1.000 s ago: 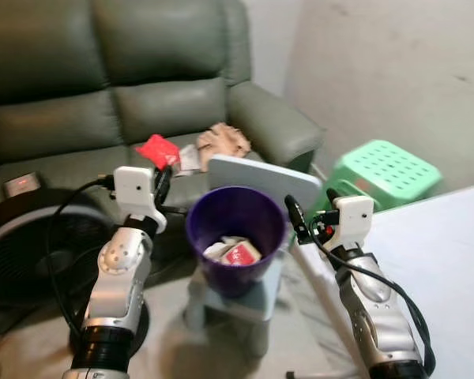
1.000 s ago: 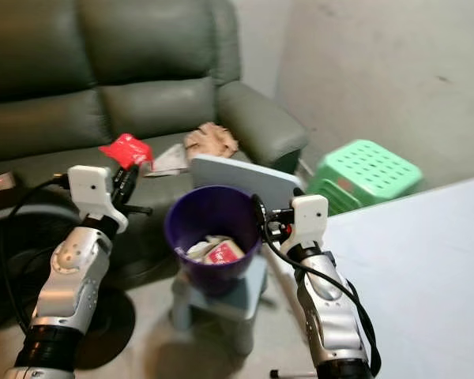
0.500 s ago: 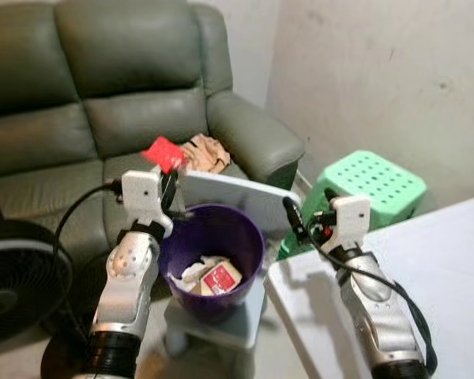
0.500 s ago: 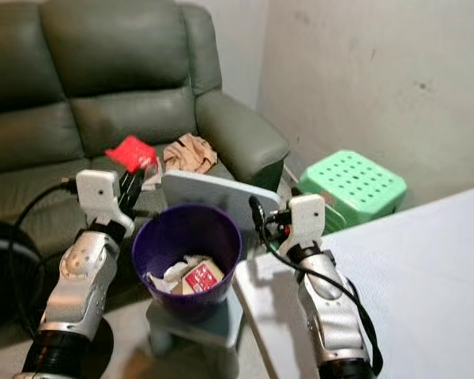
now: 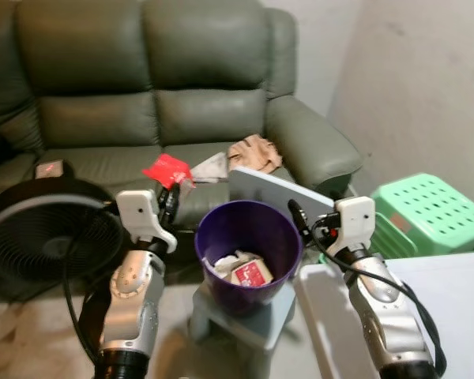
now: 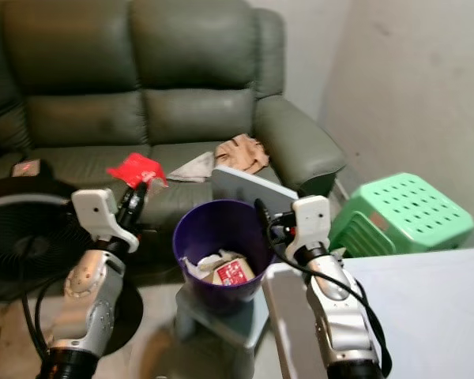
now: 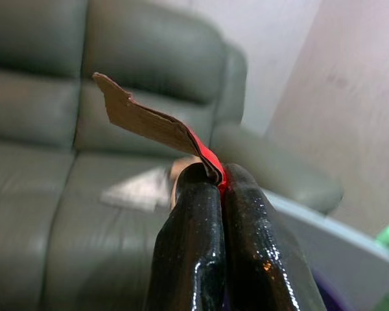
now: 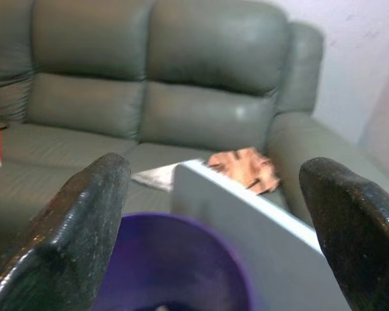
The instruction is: Picking trash to rubbish bin
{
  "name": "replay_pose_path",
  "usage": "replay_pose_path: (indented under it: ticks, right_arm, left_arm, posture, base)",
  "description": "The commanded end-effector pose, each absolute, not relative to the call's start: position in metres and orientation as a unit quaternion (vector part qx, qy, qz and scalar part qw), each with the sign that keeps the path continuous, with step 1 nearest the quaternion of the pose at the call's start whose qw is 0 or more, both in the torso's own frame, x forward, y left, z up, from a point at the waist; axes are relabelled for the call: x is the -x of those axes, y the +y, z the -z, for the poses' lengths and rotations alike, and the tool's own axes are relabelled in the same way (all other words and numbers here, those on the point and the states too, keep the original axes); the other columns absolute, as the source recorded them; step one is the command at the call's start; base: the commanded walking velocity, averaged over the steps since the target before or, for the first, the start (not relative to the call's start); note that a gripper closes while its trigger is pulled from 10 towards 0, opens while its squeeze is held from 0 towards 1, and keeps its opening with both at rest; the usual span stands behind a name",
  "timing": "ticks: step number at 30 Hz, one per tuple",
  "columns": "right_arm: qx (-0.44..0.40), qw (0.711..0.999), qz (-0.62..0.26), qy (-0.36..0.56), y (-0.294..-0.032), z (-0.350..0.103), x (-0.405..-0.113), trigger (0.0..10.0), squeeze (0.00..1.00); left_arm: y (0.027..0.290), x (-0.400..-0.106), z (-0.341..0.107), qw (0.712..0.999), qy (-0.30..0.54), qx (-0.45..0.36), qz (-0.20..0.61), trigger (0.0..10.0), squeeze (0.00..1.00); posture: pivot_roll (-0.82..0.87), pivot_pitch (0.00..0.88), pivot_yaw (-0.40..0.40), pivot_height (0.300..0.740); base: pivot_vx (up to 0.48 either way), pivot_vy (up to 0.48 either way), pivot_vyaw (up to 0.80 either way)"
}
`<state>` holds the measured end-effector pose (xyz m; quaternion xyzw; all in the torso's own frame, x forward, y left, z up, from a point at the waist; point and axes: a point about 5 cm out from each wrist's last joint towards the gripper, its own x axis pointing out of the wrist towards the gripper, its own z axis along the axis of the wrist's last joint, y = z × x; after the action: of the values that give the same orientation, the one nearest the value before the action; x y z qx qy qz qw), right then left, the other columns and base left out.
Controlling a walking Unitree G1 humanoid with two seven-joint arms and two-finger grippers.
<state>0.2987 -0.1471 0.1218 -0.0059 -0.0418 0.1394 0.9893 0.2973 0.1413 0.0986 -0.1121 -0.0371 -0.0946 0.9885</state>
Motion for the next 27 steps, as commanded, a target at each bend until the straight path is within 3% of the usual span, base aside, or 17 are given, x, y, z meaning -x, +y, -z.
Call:
replay_pose_path:
  ticks: [1, 16, 22, 27]
  right_arm:
    - [0.006, 0.99, -0.133, -0.054, -0.154, -0.13, -0.299, 10.0, 0.0]
    - [0.011, 0.989, -0.136, -0.055, -0.159, -0.139, -0.289, 10.0, 0.0]
    - [0.007, 0.992, -0.113, -0.053, -0.172, -0.15, -0.28, 10.0, 0.0]
    - [0.024, 0.987, -0.151, -0.053, -0.172, -0.159, -0.267, 10.0, 0.0]
  left_arm:
    - [0.14, -0.3, -0.102, 0.987, -0.044, 0.115, 0.105, 10.0, 0.0]
    - [0.142, -0.321, -0.1, 0.981, -0.038, 0.093, 0.164, 10.0, 0.0]
    - [0.139, -0.333, -0.1, 0.977, -0.02, 0.085, 0.194, 10.0, 0.0]
    - [0.13, -0.34, -0.107, 0.97, -0.027, 0.1, 0.218, 10.0, 0.0]
  posture:
    - [0.07, 0.031, -0.072, 0.715]
    - [0.0, 0.086, -0.079, 0.715]
    - [-0.06, 0.149, -0.103, 0.715]
    - [-0.1, 0.199, -0.129, 0.715]
  base:
    - [0.0, 0.0, 0.0]
    - [0.0, 0.0, 0.0]
    - [0.0, 0.0, 0.0]
    - [0.0, 0.0, 0.0]
